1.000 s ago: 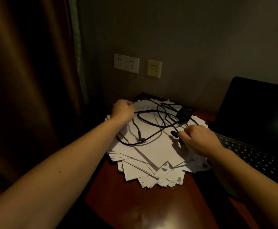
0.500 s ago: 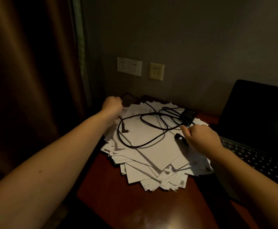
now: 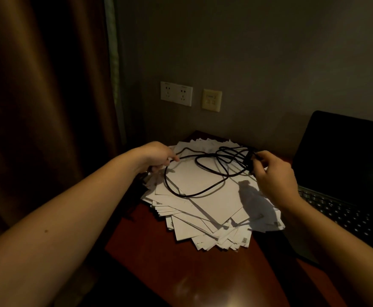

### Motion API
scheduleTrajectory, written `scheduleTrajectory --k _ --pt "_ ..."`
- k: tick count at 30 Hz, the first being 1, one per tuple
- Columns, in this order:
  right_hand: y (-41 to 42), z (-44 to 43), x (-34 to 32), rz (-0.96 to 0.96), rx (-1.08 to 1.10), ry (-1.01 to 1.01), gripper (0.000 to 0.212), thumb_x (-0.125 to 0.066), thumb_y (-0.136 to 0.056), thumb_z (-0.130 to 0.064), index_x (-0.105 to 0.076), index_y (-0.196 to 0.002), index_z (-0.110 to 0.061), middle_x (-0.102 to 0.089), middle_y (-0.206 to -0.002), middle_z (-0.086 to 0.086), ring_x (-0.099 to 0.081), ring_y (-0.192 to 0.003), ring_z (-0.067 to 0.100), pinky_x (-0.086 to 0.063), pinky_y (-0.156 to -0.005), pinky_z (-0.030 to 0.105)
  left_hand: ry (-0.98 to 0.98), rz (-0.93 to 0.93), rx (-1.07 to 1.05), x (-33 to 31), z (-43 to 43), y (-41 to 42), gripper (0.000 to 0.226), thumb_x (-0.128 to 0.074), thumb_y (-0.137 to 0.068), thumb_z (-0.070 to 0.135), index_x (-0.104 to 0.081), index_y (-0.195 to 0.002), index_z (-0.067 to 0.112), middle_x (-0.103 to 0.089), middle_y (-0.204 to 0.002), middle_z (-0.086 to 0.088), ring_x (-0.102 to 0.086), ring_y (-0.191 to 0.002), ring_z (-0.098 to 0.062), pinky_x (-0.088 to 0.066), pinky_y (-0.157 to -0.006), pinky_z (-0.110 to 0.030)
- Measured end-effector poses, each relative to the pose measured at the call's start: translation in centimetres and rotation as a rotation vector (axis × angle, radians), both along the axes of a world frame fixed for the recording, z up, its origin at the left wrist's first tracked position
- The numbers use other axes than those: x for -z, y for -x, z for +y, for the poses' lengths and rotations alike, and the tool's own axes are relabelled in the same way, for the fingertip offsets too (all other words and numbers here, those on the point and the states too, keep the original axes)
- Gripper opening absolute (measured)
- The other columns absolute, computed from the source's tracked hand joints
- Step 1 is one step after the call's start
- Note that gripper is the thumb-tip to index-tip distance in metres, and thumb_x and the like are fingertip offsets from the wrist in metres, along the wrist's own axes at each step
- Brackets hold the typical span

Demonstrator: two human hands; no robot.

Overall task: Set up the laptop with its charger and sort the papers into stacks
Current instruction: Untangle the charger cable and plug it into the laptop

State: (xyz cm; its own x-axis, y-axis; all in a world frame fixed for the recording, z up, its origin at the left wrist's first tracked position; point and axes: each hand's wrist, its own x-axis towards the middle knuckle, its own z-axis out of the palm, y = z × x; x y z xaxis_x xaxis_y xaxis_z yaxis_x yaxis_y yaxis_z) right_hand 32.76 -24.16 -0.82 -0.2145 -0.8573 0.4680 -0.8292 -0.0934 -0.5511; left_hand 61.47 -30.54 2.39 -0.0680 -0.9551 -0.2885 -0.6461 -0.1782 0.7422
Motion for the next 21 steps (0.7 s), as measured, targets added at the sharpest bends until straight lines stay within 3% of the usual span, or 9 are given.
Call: scheduleTrajectory --k 1,3,4,6,8,12,15,17,21 --pt "0.1 0.4 -0.2 -0.044 -0.009 0.045 0.02 -0.05 -0.103 -0.026 -0.063 -0.116 -0.018 -0.068 -0.093 0.003 -0.064 -0.076 0.015 -0.058 -0.07 0.037 0.025 -0.112 0.051 0.0 0.1 0.5 0.027 -0.047 -0.104 0.018 -0.071 -0.117 0.018 -0.054 -0.075 -0.003 -0.046 -0.056 -0.014 -0.038 -0.049 -0.029" --pt "0.4 1.2 -0.5 -0.107 -0.042 0.104 0.02 -0.049 -0.103 -0.026 -0.063 -0.116 -0.018 -0.067 -0.092 0.001 -0.064 -0.078 0.013 -0.056 -0.068 0.033 0.088 -0.305 0.14 0.3 0.2 1.7 0.028 -0.05 -0.104 0.018 -0.07 -0.123 0.021 -0.063 -0.112 -0.007 -0.063 -0.091 -0.023 -0.053 -0.072 -0.034" --pt "0.7 1.6 -0.6 -0.126 -0.066 0.117 0.02 -0.049 -0.103 -0.025 -0.062 -0.117 -0.018 -0.065 -0.092 0.0 -0.063 -0.08 0.011 -0.054 -0.068 0.03 0.122 -0.351 0.16 0.5 0.1 2.3 0.027 -0.051 -0.104 0.02 -0.069 -0.125 0.021 -0.061 -0.127 -0.008 -0.062 -0.109 -0.026 -0.052 -0.085 -0.035" --pt "1.3 2.4 -0.5 -0.136 -0.108 0.115 0.02 -0.048 -0.103 -0.024 -0.06 -0.118 -0.018 -0.063 -0.09 -0.003 -0.061 -0.08 0.005 -0.048 -0.064 0.021 0.182 -0.447 0.201 1.0 -0.3 3.2 0.031 -0.05 -0.105 0.022 -0.066 -0.131 0.02 -0.055 -0.142 -0.006 -0.054 -0.126 -0.026 -0.045 -0.099 -0.032" --pt "2.1 2.9 -0.3 -0.155 -0.121 0.103 0.018 -0.049 -0.103 -0.024 -0.062 -0.114 -0.017 -0.062 -0.085 -0.004 -0.06 -0.076 0.005 -0.046 -0.061 0.022 0.238 -0.545 0.218 1.7 -0.9 4.0 0.034 -0.052 -0.104 0.02 -0.062 -0.136 0.024 -0.053 -0.144 -0.003 -0.051 -0.127 -0.026 -0.044 -0.104 -0.033" --pt "3.5 3.6 -0.7 -0.189 -0.099 0.061 0.026 -0.051 -0.101 -0.03 -0.066 -0.088 -0.013 -0.062 -0.076 0.003 -0.06 -0.071 0.018 -0.048 -0.062 0.036 0.253 -0.653 0.227 2.5 -1.5 5.2 0.038 -0.055 -0.1 0.019 -0.059 -0.137 0.029 -0.055 -0.135 -0.004 -0.053 -0.121 -0.026 -0.049 -0.104 -0.039" --pt "3.6 4.0 -1.8 -0.229 -0.189 -0.107 0.019 -0.048 -0.103 -0.029 -0.066 -0.104 -0.024 -0.064 -0.083 0.0 -0.06 -0.075 0.012 -0.045 -0.063 0.023 0.281 -0.675 0.281 2.8 -1.4 6.0 0.037 -0.051 -0.103 0.024 -0.057 -0.137 0.038 -0.05 -0.142 -0.002 -0.048 -0.127 -0.029 -0.046 -0.106 -0.039" --pt "3.7 4.2 -2.4 -0.341 -0.24 -0.204 0.021 -0.045 -0.105 -0.023 -0.066 -0.11 -0.024 -0.062 -0.085 0.006 -0.058 -0.075 0.015 -0.045 -0.066 0.024 0.292 -0.653 0.313 2.8 -1.1 6.4 0.036 -0.046 -0.105 0.03 -0.057 -0.138 0.04 -0.047 -0.148 -0.002 -0.044 -0.132 -0.03 -0.041 -0.106 -0.038" --pt "4.1 5.3 -3.7 -0.497 -0.269 -0.157 0.03 -0.046 -0.104 -0.03 -0.07 -0.096 -0.015 -0.044 -0.056 -0.002 -0.041 -0.052 0.013 -0.034 -0.051 0.026 0.332 -0.773 0.316 2.8 0.0 7.4 0.043 -0.035 -0.105 0.045 -0.054 -0.142 0.032 -0.05 -0.146 -0.005 -0.047 -0.129 -0.029 -0.037 -0.102 -0.043"
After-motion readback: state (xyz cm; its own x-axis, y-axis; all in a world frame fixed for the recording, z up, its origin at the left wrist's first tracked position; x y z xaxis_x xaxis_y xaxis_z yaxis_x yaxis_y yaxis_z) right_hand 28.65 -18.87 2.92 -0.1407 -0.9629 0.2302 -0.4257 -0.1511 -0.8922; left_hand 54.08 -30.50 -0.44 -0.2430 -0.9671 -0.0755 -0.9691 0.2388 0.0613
